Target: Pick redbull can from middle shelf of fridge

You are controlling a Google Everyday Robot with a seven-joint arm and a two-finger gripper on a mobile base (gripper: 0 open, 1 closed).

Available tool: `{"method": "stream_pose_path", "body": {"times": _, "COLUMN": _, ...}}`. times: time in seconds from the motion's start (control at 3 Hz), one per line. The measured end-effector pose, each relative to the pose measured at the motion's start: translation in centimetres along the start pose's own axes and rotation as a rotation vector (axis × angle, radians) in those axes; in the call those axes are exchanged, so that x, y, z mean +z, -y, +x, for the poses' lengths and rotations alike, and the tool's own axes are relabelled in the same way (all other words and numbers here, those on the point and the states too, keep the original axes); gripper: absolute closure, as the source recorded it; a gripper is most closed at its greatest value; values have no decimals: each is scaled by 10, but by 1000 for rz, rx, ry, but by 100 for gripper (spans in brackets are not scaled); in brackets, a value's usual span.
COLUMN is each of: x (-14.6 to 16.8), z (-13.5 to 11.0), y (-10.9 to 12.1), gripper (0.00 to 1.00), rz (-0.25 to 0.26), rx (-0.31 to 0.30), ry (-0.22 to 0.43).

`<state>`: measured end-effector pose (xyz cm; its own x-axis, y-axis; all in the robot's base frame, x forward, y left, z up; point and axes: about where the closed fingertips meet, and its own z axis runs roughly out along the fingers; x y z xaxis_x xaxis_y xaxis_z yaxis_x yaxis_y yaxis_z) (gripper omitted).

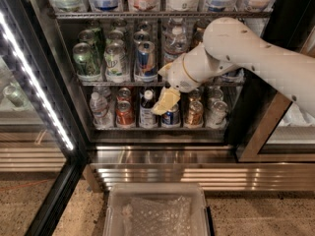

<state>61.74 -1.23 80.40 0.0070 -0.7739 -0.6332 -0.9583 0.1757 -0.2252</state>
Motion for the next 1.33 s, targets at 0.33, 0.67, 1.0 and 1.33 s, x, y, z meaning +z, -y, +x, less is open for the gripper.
{"method": "stream_pose_path", "body": {"times": 0.33, "x": 16, "z": -14, "y": 12, "gripper": 18, "rz": 17, "rx": -23, "ry": 40}}
{"method": "stream_pose_path", "body": {"times": 0.67, "x": 20, "z": -29, "y": 24, "gripper": 15, "rz": 50, "rx": -53, "ry": 73}}
{"method": "stream_pose_path", "body": {"times": 1.0, "x": 16, "z": -33, "y": 33, "gripper": 20, "rz": 79, "rx": -90, "ry": 53}}
{"method": "stream_pose_path", "body": {"times": 1.33, "x": 11, "z": -30, "y": 38, "gripper": 20, "rz": 105, "rx": -95, "ry": 40}}
